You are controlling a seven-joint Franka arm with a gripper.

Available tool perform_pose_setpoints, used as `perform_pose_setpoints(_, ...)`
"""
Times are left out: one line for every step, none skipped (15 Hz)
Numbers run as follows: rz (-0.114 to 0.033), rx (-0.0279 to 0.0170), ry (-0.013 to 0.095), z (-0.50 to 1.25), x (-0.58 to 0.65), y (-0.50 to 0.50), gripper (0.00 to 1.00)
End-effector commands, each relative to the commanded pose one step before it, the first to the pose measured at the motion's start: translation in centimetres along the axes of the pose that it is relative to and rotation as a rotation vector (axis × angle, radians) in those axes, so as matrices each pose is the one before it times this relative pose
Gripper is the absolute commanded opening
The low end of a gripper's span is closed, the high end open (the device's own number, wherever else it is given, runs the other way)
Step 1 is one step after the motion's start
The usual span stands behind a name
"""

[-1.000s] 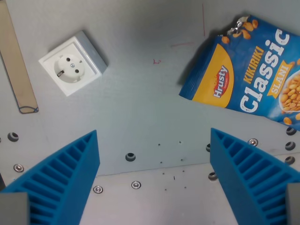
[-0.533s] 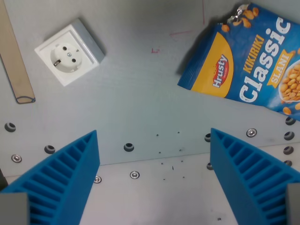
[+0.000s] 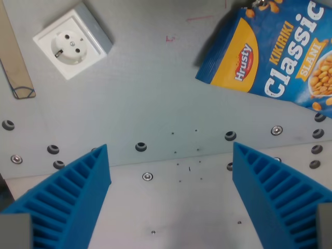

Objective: Rotate around gripper negative y

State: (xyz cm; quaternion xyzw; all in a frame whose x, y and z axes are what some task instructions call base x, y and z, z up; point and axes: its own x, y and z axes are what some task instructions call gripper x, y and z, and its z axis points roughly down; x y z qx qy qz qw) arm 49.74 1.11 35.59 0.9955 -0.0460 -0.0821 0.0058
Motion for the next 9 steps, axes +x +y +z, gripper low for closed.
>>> perform_pose_setpoints(-0.0034, 0.01408, -0.2552, -0.894, 0.694, -0.029, 1.0)
perform_pose_setpoints(0.0, 0.0, -0.0133, 0.0, 0.0, 0.0, 1.0)
perform_pose_setpoints(0.0, 0.0, -0.0133, 0.0, 0.0, 0.0, 1.0)
perform_pose_setpoints(0.0, 0.0, -0.0133, 0.0, 0.0, 0.0, 1.0)
perform_pose_setpoints(0.0, 0.0, -0.0133, 0.0, 0.0, 0.0, 1.0)
perform_pose_setpoints(0.0, 0.0, -0.0133, 0.0, 0.0, 0.0, 1.0)
perform_pose_setpoints(0.0, 0.0, -0.0133, 0.0, 0.0, 0.0, 1.0)
perform_pose_setpoints(0.0, 0.0, -0.0133, 0.0, 0.0, 0.0, 1.0)
perform_pose_setpoints(0.0, 0.0, -0.0133, 0.0, 0.0, 0.0, 1.0)
